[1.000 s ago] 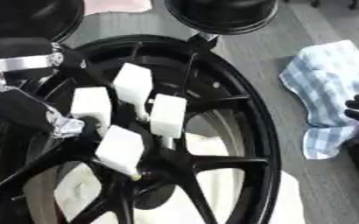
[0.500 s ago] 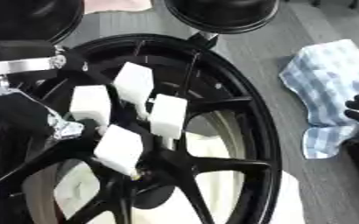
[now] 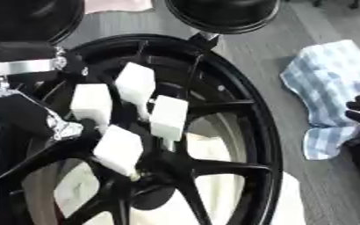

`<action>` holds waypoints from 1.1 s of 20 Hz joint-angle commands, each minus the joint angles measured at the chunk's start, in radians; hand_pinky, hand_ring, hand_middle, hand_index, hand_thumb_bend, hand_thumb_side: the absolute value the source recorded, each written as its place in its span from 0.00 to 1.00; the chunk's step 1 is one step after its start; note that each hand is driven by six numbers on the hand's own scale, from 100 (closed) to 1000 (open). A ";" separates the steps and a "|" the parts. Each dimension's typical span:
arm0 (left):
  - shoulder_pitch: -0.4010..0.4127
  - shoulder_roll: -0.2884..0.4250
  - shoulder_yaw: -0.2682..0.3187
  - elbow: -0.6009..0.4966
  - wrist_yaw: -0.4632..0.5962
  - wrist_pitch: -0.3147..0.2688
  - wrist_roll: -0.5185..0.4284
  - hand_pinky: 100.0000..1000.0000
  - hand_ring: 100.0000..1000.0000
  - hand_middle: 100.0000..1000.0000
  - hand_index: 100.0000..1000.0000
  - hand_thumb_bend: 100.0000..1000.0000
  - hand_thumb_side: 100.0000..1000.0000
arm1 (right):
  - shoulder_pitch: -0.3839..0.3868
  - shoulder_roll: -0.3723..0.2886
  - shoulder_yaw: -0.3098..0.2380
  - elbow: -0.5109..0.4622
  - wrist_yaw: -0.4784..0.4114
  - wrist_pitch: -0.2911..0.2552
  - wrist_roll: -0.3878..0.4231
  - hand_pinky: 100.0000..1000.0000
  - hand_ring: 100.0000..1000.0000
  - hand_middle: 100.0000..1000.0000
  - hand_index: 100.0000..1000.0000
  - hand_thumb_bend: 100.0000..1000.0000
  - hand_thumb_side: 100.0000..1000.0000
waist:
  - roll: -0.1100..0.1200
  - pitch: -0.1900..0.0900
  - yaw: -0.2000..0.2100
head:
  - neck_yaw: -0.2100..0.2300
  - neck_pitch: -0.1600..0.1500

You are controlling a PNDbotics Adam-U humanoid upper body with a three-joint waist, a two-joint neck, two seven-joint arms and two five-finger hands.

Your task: Pull the pin out of the wheel hub.

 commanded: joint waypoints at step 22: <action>-0.008 0.075 0.115 -0.056 0.308 0.056 0.298 0.76 0.45 0.23 0.38 0.02 0.01 | 0.006 -0.016 -0.011 -0.019 -0.009 0.003 -0.011 0.76 0.72 0.63 0.55 0.29 0.44 | -0.012 -0.029 0.011 | -0.007 -0.006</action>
